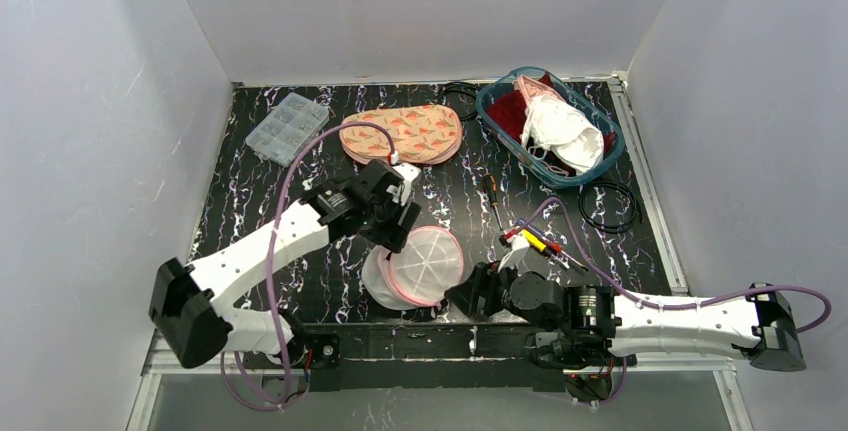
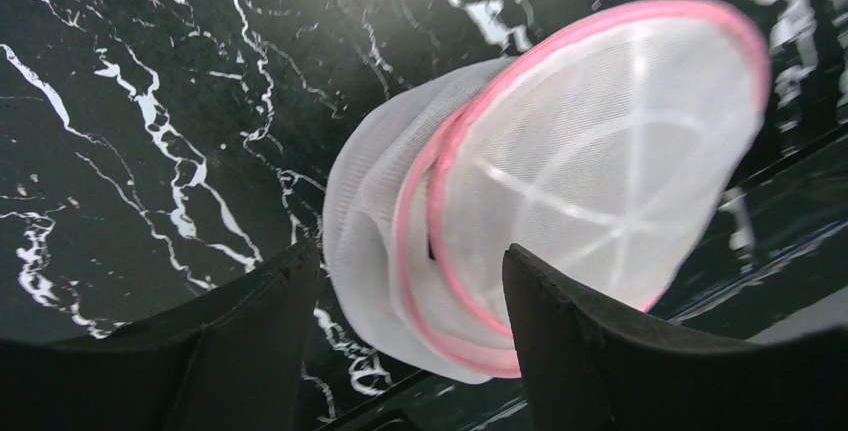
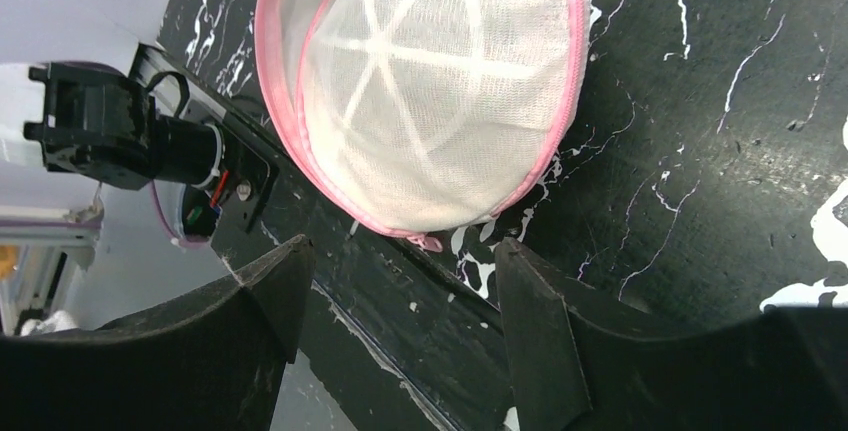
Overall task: Unzip the laundry bag and remove the bra
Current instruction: Unzip the laundry bag at the center of the board.
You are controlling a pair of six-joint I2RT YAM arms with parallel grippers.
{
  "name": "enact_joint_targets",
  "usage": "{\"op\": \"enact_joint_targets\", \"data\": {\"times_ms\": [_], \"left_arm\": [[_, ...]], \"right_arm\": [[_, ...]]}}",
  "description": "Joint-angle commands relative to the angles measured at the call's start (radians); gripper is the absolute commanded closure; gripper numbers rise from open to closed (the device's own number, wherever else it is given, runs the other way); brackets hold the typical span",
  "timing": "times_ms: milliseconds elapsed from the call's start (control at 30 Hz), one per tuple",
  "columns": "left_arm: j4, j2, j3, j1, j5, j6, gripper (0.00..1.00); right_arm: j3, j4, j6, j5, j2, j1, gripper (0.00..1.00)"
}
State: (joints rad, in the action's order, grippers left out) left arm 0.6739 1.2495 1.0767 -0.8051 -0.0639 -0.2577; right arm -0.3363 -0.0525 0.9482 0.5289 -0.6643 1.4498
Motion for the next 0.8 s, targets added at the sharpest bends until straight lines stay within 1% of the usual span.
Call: {"op": "enact_joint_targets", "data": {"times_ms": [0,67,167,233,267,367,400,433,533,633,700,767], "left_arm": [[0.115,0.065,0.061,0.028,0.029,0.185,0.36],[0.09,0.09,0.061,0.04,0.042,0.201,0.36],[0.057,0.123,0.053,0.049,0.112,0.213,0.39],[0.036,0.143,0.042,0.05,0.139,0.209,0.44],[0.03,0.154,0.037,0.05,0.14,0.201,0.51],[0.017,0.171,0.022,0.049,0.137,0.175,0.85],[0.007,0.168,0.014,0.049,0.129,0.158,0.95],[-0.005,0.157,0.001,0.049,0.122,0.126,1.0],[-0.077,0.099,-0.055,0.049,0.103,0.033,1.0],[-0.166,0.012,-0.135,0.05,0.087,-0.095,1.0],[-0.225,-0.057,-0.206,0.05,0.079,-0.197,1.0],[-0.299,-0.14,-0.282,0.049,0.061,-0.315,1.0]], "right_arm": [[-0.015,0.028,-0.055,-0.044,-0.018,0.005,0.26],[-0.018,0.037,-0.065,-0.07,-0.031,0.005,0.26],[-0.018,0.045,-0.07,-0.088,-0.05,0.006,0.26],[-0.021,0.044,-0.07,-0.085,-0.056,0.005,0.27],[-0.023,0.045,-0.071,-0.079,-0.055,0.006,0.27],[-0.028,0.044,-0.071,-0.031,-0.05,0.006,0.27],[-0.032,0.036,-0.07,-0.003,-0.046,0.005,0.27],[-0.037,0.025,-0.068,0.03,-0.043,0.005,0.26],[-0.055,-0.018,-0.053,0.15,-0.037,0.005,0.26],[-0.068,-0.035,-0.053,0.248,-0.044,-0.005,0.25],[-0.083,-0.04,-0.06,0.26,-0.065,-0.029,0.24],[-0.097,-0.016,-0.086,0.209,-0.087,-0.073,0.24]]}}
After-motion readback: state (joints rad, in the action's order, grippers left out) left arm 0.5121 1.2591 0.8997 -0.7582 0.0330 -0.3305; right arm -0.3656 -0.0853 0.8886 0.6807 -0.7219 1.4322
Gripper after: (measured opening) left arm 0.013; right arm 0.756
